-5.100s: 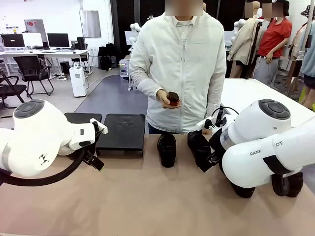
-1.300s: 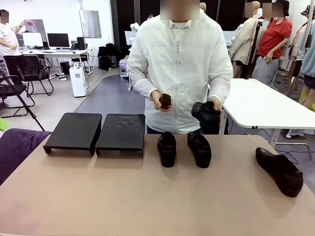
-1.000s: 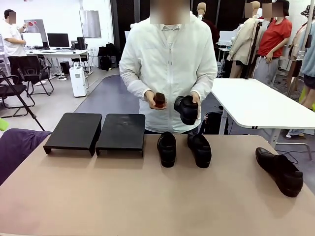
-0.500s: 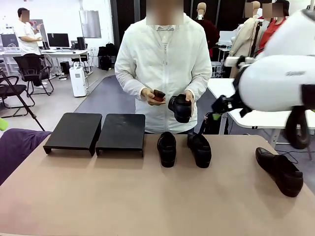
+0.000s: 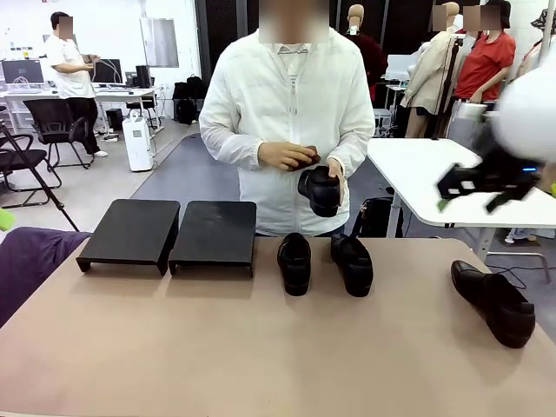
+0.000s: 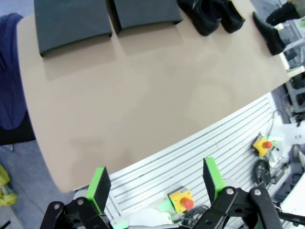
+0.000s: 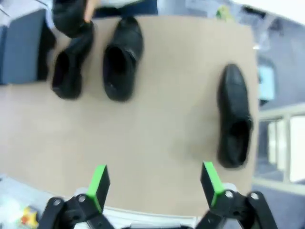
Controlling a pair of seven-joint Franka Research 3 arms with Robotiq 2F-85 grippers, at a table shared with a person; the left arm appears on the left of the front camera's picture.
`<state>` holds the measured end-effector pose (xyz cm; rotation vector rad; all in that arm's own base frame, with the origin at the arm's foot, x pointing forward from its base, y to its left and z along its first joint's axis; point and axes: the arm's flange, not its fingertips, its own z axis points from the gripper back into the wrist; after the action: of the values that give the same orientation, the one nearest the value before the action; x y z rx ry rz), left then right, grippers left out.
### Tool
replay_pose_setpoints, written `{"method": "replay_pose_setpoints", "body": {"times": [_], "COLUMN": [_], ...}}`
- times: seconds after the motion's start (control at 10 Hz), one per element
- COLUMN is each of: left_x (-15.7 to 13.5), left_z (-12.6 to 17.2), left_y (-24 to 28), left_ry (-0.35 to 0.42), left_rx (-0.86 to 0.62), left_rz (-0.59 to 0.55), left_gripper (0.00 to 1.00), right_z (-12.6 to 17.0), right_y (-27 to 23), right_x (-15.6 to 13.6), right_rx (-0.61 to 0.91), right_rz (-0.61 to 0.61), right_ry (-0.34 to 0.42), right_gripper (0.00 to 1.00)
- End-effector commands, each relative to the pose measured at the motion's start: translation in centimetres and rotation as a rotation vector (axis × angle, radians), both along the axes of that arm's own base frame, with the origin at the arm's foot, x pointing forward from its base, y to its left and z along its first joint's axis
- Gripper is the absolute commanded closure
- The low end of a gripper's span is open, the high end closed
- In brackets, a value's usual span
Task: Organize the shoes by placing them on the stand.
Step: Pick up one Shoe and place it in the middle of the table.
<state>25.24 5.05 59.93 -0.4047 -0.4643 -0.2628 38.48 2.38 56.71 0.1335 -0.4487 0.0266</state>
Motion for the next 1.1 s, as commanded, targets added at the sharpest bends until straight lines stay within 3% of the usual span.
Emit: {"method": "replay_pose_setpoints", "body": {"times": [0.0, 0.2, 0.4, 0.5, 1.0], "left_x": [-0.1, -0.1, -0.1, -0.1, -0.1], "left_z": [0.0, 0.0, 0.0, 0.0, 0.0], "left_y": [0.1, 0.1, 0.1, 0.1, 0.1], "left_ry": [-0.001, -0.001, -0.001, -0.001, -0.001], "left_rx": [-0.010, -0.010, -0.010, -0.010, -0.010], "left_rz": [-0.013, -0.013, -0.013, -0.013, -0.013], "left_gripper": [0.00, 0.00, 0.00, 0.00, 0.00], "right_z": [1.6, 1.5, 1.4, 1.6, 0.8], "right_y": [-6.9, -12.3, -13.7, -12.6, 4.1], "right_x": [-4.1, -6.3, -6.7, -6.0, 0.7], "right_rx": [-0.004, 0.074, 0.005, 0.044, 0.019], "right_rz": [0.003, -0.067, -0.025, 0.025, 0.253], "right_ry": [0.108, 0.127, 0.126, 0.108, 0.068], "right_gripper": [0.00, 0.00, 0.00, 0.00, 0.00]}}
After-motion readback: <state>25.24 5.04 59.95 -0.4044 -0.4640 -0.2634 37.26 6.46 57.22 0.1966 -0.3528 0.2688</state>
